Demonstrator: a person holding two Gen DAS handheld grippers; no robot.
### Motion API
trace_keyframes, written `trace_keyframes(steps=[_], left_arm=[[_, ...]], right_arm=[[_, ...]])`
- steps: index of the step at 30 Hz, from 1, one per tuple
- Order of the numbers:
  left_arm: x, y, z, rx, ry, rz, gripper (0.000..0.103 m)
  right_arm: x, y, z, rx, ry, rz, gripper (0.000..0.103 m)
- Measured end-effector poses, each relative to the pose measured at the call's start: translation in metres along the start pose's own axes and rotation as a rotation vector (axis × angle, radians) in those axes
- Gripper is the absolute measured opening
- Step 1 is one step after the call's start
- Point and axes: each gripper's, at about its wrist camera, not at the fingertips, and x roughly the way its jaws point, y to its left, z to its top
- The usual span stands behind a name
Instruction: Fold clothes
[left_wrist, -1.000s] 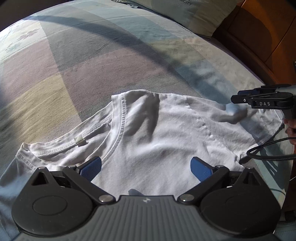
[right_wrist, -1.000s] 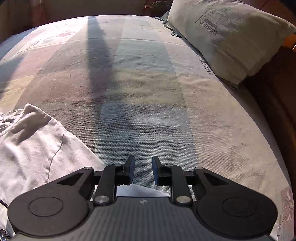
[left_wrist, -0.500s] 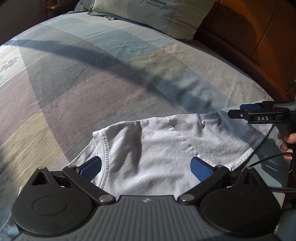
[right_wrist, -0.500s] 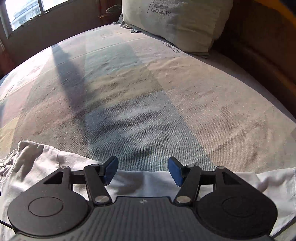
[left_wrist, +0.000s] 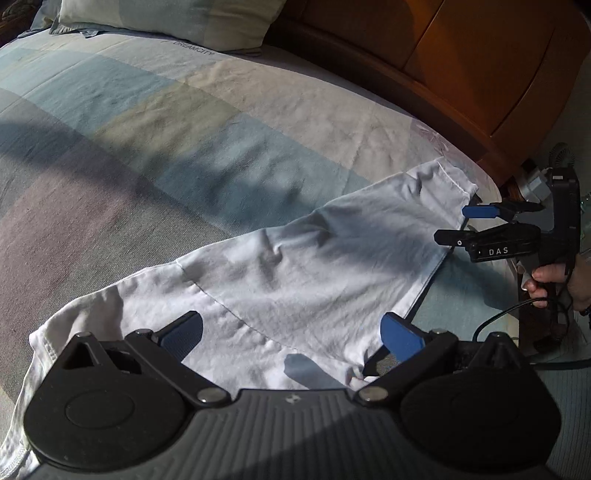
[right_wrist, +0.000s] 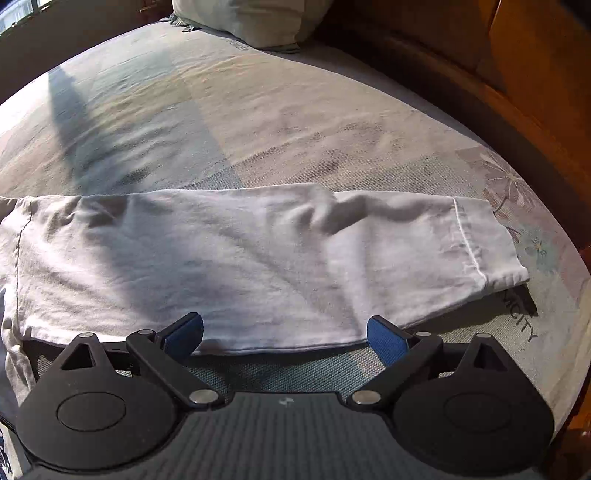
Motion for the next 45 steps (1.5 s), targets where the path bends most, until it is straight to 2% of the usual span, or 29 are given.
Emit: trace_keyframes(steps=[2, 4, 5, 6, 8, 9, 10, 11, 12, 14, 18, 19, 23, 28, 31, 34, 36, 39, 42, 45], left_arm=[[0.016, -0.005, 0.007, -0.006, 0.001, -0.057, 0.101], [0.033, -0.002, 0.011, -0.043, 0.008, -0.096, 0.101], [0.039, 0.004, 0.012, -0.066, 0.012, -0.09, 0.101], [0.046, 0.011, 0.012, -0.09, 0.016, -0.076, 0.101], [0.052, 0.033, 0.01, -0.126, 0.007, 0.018, 0.099], [0.049, 0.043, 0.009, -0.126, -0.023, -0.002, 0.098], [0.046, 0.053, 0.009, -0.123, -0.048, -0.015, 0.098], [0.045, 0.057, 0.012, -0.103, -0.044, 0.017, 0.098], [0.045, 0.057, 0.017, -0.072, -0.036, 0.09, 0.098], [0.045, 0.062, 0.025, -0.043, -0.029, 0.248, 0.098], [0.019, 0.082, 0.03, -0.183, -0.07, 0.189, 0.098], [0.01, 0.083, 0.029, -0.205, -0.087, 0.178, 0.098], [-0.021, 0.067, 0.004, -0.21, -0.11, 0.175, 0.098], [-0.053, 0.053, -0.037, -0.223, -0.098, 0.231, 0.098], [-0.061, 0.053, -0.064, -0.274, -0.077, 0.218, 0.098], [-0.064, 0.053, -0.082, -0.302, -0.057, 0.206, 0.098], [-0.066, 0.051, -0.089, -0.304, -0.055, 0.189, 0.098], [-0.062, 0.045, -0.088, -0.282, -0.084, 0.154, 0.098], [-0.046, 0.045, -0.078, -0.272, -0.122, 0.113, 0.098], [-0.021, 0.064, -0.066, -0.287, -0.136, 0.161, 0.098]], right_arm=[[0.004, -0.012, 0.012, 0.01, -0.048, -0.013, 0.099], [0.024, -0.023, 0.026, 0.033, -0.051, -0.006, 0.099], [0.034, -0.029, 0.03, 0.036, -0.039, -0.003, 0.099], [0.045, -0.035, 0.034, 0.037, -0.025, 0.0, 0.099], [0.055, -0.049, 0.035, -0.007, -0.031, -0.04, 0.103], [0.056, -0.057, 0.036, -0.006, -0.034, -0.055, 0.103], [0.057, -0.07, 0.038, 0.018, -0.034, -0.034, 0.102], [0.057, -0.082, 0.041, 0.047, -0.033, -0.006, 0.102], [0.058, -0.085, 0.043, 0.04, -0.026, 0.005, 0.102], [0.059, -0.07, 0.047, -0.029, 0.002, -0.048, 0.102], [0.035, -0.033, 0.051, -0.018, -0.002, -0.023, 0.102], [0.027, -0.021, 0.049, -0.021, -0.013, 0.01, 0.103], [-0.015, 0.055, 0.028, -0.124, -0.053, 0.281, 0.103], [-0.042, 0.156, -0.005, -0.267, -0.017, 0.579, 0.103], [-0.044, 0.208, -0.023, -0.367, -0.003, 0.645, 0.103], [-0.039, 0.239, -0.049, -0.484, 0.014, 0.615, 0.103], [-0.038, 0.237, -0.067, -0.569, -0.003, 0.559, 0.103], [-0.048, 0.217, -0.084, -0.631, -0.009, 0.508, 0.103], [-0.054, 0.204, -0.087, -0.619, 0.026, 0.481, 0.103], [-0.057, 0.207, -0.092, -0.622, 0.041, 0.444, 0.103]])
